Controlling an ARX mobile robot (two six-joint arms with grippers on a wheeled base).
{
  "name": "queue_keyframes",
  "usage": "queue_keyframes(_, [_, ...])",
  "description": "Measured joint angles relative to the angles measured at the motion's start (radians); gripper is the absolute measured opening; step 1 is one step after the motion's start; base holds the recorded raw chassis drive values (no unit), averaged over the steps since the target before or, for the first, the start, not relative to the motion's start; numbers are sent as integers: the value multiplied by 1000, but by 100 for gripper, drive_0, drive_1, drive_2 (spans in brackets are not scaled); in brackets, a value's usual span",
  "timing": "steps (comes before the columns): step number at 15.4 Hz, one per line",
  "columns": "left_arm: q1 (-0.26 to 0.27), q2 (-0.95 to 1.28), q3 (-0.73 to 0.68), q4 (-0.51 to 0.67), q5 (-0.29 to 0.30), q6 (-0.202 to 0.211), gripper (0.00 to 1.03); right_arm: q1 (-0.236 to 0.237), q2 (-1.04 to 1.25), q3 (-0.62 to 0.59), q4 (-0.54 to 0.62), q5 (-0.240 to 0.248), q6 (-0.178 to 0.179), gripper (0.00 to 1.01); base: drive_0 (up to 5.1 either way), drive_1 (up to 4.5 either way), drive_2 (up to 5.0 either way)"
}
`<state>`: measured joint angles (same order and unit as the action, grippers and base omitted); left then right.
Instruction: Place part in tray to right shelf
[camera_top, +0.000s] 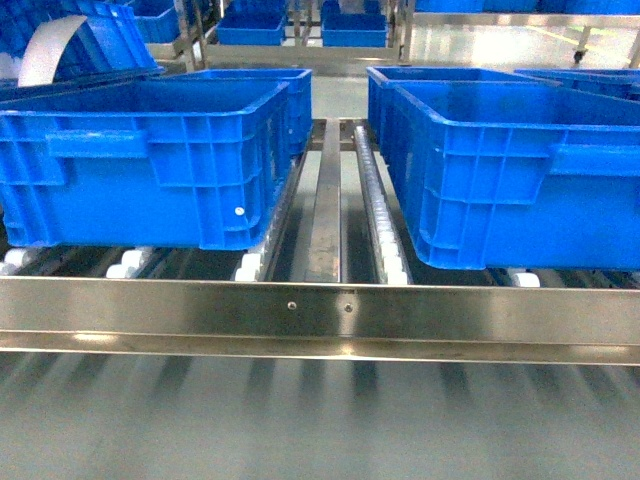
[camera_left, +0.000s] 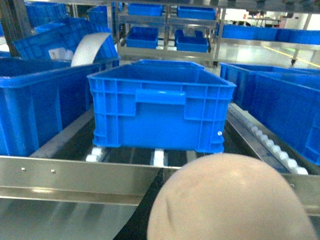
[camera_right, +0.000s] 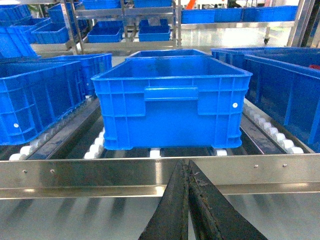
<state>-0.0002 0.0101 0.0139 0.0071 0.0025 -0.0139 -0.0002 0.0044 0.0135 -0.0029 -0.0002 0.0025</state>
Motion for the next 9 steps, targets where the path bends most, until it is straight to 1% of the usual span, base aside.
queue_keyframes(2, [0, 0, 1, -22, -5, -1, 12, 0, 0, 0, 0, 0, 0, 2, 0, 0, 0])
queue_keyframes(9, [0, 0, 1, -15, -2, 0, 12, 0, 0, 0, -1, 0, 0, 2, 0, 0, 0])
